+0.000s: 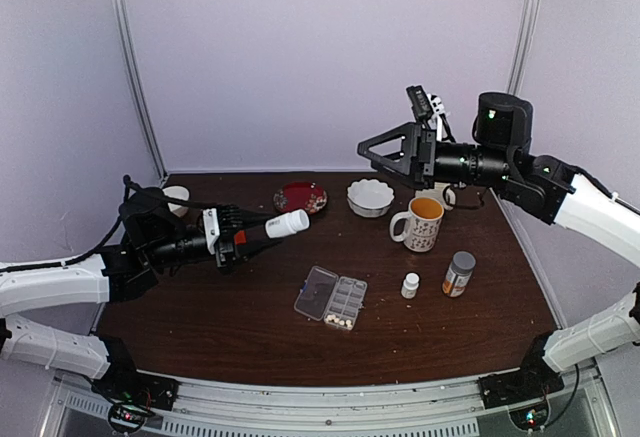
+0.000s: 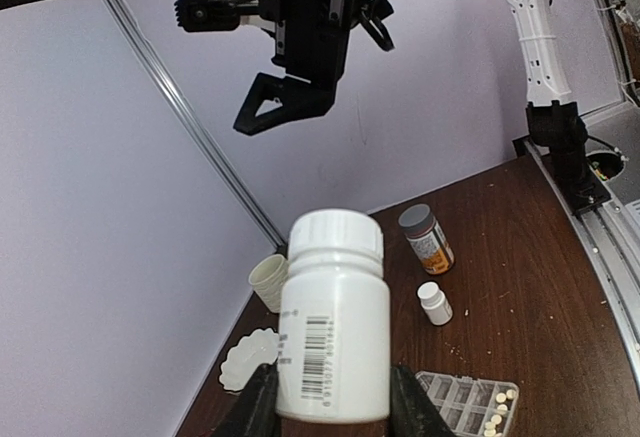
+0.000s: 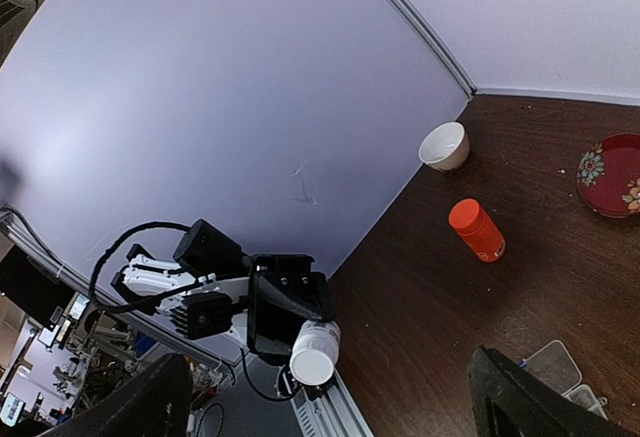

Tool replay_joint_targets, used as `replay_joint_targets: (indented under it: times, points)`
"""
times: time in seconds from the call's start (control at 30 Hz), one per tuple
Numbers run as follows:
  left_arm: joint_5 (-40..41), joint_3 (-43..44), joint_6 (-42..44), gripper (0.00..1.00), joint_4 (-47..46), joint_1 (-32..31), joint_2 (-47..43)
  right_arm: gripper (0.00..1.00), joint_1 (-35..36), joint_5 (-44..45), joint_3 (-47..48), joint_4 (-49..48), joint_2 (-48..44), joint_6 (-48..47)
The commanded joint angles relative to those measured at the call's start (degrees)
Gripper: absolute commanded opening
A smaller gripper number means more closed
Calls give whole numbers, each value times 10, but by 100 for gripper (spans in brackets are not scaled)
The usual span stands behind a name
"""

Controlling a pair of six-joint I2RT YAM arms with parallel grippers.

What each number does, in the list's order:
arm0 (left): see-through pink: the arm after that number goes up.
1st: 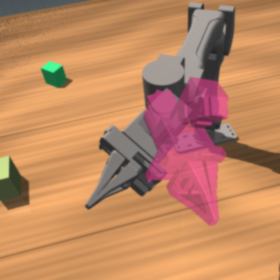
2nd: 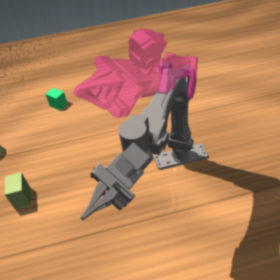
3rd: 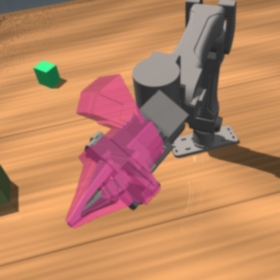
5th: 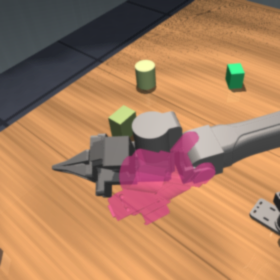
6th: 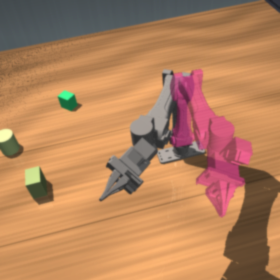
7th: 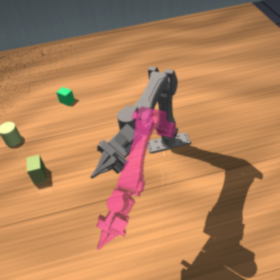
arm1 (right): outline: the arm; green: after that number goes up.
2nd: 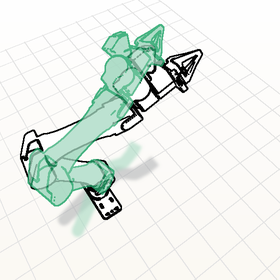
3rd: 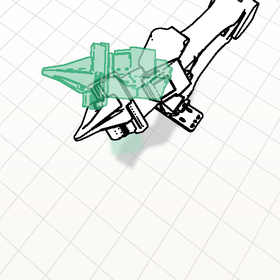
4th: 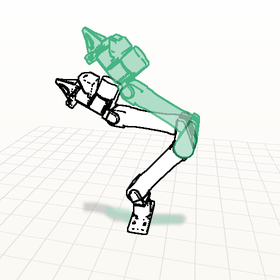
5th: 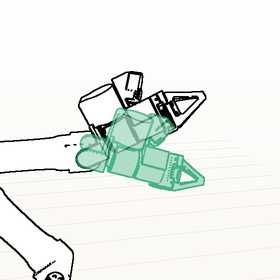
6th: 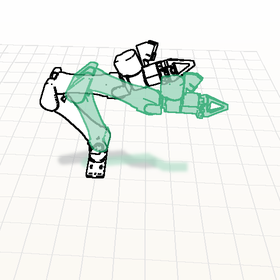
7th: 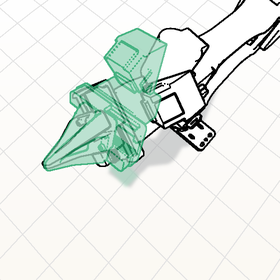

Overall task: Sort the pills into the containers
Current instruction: Unscrew the lid of the pill bottle.

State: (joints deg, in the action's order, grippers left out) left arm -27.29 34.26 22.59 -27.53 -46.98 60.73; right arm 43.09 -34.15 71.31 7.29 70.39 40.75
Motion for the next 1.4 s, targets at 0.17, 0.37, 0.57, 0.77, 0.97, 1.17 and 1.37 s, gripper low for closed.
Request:
replay_joint_targets:
  times: [0.17, 0.37, 0.57, 0.77, 0.97, 1.17, 1.37]
  points:
    - [-9, 9, -11, 8, -60, -1, 4, 100, -2, 43, -11, 25, 9, -34]
    - [-8, 14, -8, 8, -61, -1, 6, 95, 9, 12, -7, 36, 41, -43]
    - [-1, 11, -7, 8, -65, 0, 6, 92, 26, 10, 1, 49, 60, -55]
    - [1, 8, -11, 8, -76, -1, 9, 88, 44, 10, 17, 67, 84, -70]
    - [2, 9, -9, 8, -70, -1, 10, 82, 55, -20, 35, 57, 104, -69]
    - [6, 8, -5, 8, -66, -1, 15, 81, 82, -41, 62, 57, 118, -76]
    - [8, 11, 1, 8, -59, -1, 20, 75, 93, -42, 76, 67, 134, -73]
